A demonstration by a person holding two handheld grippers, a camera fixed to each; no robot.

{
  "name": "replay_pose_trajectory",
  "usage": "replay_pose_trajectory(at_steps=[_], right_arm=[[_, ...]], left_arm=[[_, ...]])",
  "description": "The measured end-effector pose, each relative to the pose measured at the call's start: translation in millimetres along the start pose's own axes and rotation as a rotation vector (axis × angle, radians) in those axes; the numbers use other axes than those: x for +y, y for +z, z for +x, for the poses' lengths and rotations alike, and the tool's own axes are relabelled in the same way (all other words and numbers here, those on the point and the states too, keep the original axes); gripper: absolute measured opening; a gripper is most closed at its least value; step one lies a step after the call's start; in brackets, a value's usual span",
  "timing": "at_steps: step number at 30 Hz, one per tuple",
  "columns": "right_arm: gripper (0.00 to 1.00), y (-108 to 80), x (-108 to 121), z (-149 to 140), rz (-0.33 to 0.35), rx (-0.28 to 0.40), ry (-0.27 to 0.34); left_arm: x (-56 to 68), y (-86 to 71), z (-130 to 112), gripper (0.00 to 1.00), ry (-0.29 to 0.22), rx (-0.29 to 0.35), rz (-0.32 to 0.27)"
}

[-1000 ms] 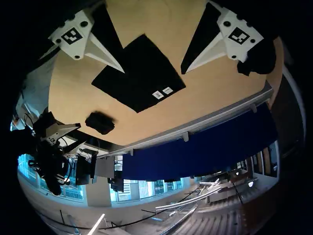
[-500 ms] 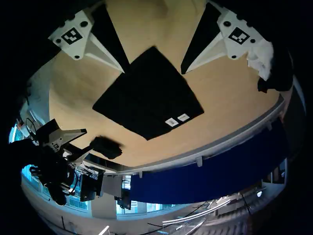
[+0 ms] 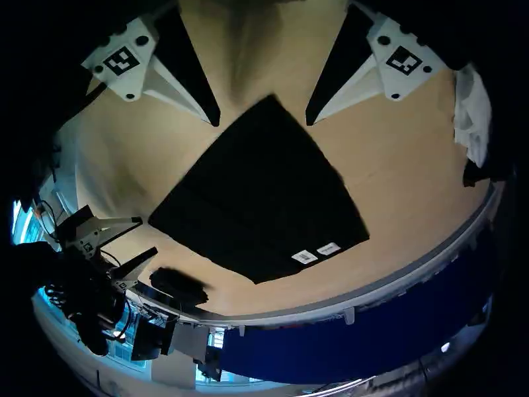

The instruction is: Fold towel

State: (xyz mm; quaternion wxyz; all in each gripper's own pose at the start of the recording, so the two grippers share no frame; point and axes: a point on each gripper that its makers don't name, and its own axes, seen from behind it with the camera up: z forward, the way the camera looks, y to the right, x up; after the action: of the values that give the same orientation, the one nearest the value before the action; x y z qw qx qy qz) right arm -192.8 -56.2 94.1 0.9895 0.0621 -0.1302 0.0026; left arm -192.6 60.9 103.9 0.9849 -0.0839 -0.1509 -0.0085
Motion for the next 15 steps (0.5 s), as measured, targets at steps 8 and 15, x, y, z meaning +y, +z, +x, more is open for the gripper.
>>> replay_pose_trajectory(at_steps=[8, 15], right_arm=[[1.0, 7.5, 0.1, -13.3, 0.002, -0.021, 0.012], [0.83, 11.6, -2.6, -23.2, 0.006, -0.041, 0.014]], left_arm=[[0.4, 7.3, -13.7, 0.96, 0.017, -0.032, 0.001], [0.7, 7.7, -15.3, 0.94, 0.047, -0.027, 0.014]])
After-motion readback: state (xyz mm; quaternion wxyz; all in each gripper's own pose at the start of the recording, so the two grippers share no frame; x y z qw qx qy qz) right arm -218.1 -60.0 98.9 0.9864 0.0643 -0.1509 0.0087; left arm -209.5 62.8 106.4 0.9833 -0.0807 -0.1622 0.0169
